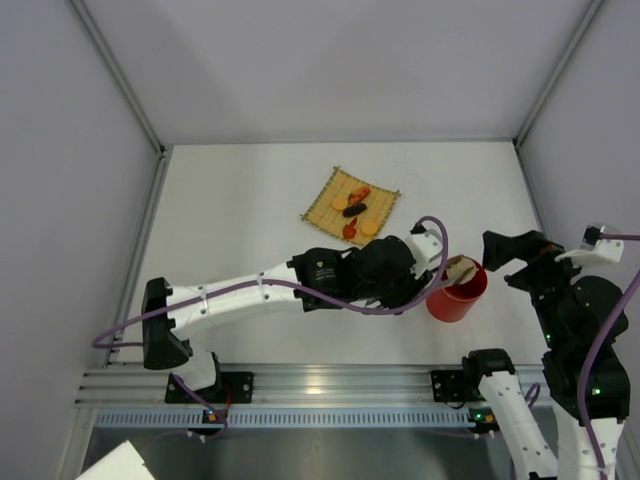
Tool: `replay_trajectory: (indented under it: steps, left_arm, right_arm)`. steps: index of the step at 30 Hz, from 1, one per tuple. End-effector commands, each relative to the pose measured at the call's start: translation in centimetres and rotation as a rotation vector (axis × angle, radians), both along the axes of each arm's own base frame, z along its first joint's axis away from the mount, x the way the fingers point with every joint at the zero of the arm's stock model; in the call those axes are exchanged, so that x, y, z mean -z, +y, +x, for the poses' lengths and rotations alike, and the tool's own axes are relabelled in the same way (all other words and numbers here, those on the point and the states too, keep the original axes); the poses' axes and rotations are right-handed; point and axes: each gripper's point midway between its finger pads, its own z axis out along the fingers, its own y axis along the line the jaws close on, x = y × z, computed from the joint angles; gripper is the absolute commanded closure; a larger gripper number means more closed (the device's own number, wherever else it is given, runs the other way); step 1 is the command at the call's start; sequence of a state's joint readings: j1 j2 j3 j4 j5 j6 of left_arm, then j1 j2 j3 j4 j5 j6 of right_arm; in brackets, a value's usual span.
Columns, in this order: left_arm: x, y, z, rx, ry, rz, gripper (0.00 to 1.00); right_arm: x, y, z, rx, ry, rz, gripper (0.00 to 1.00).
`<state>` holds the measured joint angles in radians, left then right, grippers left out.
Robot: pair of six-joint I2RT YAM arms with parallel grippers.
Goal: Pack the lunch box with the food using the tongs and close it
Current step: Place the fake food in the packing box.
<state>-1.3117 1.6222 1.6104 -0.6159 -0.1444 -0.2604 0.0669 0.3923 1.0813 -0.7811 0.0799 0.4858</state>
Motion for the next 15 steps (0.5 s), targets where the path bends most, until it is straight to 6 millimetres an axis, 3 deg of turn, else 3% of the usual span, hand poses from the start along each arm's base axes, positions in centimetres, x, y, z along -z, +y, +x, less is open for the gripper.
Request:
replay_trajectory:
  steps: [1, 9, 15]
  left_arm:
    - [-3.8, -1.9, 0.0, 0.018, -0.027, -0.131, 0.54]
    - [-3.8, -1.8, 0.0, 0.02, -0.032, -0.126, 0.44]
    - [-4.9, -1.2, 0.8, -0.026, -0.063, -0.149, 0.45]
  right_arm:
    - [-0.5, -0.8, -0.9, 0.034, -0.004, -0.023, 0.0]
    - [-0.4, -0.7, -0.9, 0.034, -0.004, -0.02, 0.0]
    - [-0.5, -0.8, -0.9, 0.034, -0.006, -0.023, 0.0]
